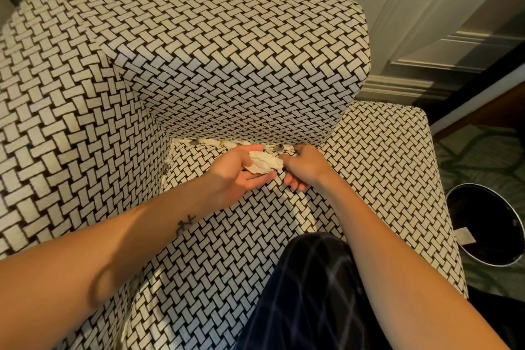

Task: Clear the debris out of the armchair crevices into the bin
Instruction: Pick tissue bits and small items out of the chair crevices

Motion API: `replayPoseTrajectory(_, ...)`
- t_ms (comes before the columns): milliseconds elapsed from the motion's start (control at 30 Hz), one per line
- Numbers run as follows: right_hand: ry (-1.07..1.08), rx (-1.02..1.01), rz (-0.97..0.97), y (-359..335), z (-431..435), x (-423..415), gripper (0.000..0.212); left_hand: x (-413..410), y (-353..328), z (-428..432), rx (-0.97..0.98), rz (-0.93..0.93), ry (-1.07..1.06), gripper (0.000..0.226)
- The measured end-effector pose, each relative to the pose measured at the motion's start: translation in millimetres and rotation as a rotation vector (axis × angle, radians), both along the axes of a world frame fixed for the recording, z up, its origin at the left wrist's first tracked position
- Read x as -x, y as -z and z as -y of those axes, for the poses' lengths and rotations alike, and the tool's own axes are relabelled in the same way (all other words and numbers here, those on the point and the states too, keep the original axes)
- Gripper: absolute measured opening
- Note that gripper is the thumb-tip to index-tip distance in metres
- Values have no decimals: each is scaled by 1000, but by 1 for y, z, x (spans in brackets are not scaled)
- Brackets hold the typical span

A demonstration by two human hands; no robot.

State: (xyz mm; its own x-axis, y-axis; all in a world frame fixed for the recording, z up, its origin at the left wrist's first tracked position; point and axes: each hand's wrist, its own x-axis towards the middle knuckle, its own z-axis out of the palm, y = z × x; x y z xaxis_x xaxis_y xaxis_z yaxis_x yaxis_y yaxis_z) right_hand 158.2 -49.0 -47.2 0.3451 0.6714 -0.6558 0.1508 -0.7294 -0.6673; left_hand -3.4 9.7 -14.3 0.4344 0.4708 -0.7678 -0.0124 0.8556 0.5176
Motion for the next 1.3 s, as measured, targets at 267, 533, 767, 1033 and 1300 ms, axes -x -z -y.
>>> replayPoseTrajectory(267, 134, 53, -20, 10, -27, 0, 36, 0, -1, -4, 41, 11, -107, 38)
replayPoseTrajectory(533, 314, -18, -31, 24, -26, -1, 30, 0, 3, -7, 33, 2, -118, 36)
replayPoseTrajectory(767, 294, -54, -43, 25, -22, -3, 26, -2, 2, -6, 28, 3, -81, 26)
replayPoseTrajectory(1033, 250, -50, -20, 28, -24, -2, 34, 0, 3, -6, 38, 1, -69, 27)
replayPoseTrajectory(1300, 258, -195, 2, 26, -11, 3, 32, -1, 0, -3, 31, -5, -55, 25)
